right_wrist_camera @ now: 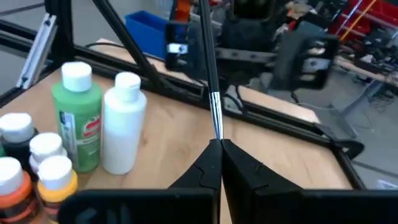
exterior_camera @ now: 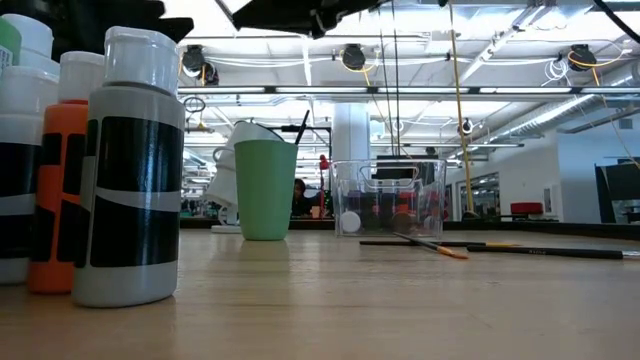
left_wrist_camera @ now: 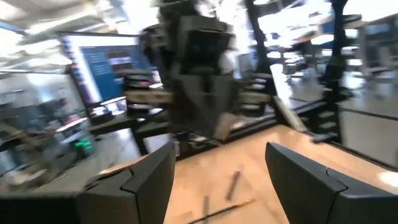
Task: Pick & Place Paint Supplies
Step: Put the silver paintbrush into the green cup
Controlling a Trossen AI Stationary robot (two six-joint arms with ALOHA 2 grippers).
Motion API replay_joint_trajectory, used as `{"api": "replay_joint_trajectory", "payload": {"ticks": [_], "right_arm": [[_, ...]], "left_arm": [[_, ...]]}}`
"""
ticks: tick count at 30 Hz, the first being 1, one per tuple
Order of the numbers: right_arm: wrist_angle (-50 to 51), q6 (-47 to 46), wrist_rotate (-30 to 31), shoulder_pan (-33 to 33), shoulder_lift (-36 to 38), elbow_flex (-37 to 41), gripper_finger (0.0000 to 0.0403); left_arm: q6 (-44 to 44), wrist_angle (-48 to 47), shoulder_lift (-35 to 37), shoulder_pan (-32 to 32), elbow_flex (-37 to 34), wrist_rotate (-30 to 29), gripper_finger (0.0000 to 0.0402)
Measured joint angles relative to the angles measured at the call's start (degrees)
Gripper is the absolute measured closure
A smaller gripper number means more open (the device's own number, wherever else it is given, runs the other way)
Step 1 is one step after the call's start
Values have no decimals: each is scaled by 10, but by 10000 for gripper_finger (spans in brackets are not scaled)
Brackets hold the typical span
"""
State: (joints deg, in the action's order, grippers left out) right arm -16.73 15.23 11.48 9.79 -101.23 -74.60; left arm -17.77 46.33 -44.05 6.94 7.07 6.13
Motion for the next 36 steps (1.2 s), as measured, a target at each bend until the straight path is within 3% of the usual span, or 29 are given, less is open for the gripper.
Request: {"api": "replay_joint_trajectory", "payload": {"ticks": [7,28,36], "right_arm": [[27,-10,7,-10,14,0,402],[38,-32,5,-32,-9,1,403],[-8,-44,4,-41,-9,50,403]], "left_arm": [[-1,4,3,0,0,100,147],[-40,-15,3,0,0,103,147],[-60,-28,3,0,0,103,147]]}}
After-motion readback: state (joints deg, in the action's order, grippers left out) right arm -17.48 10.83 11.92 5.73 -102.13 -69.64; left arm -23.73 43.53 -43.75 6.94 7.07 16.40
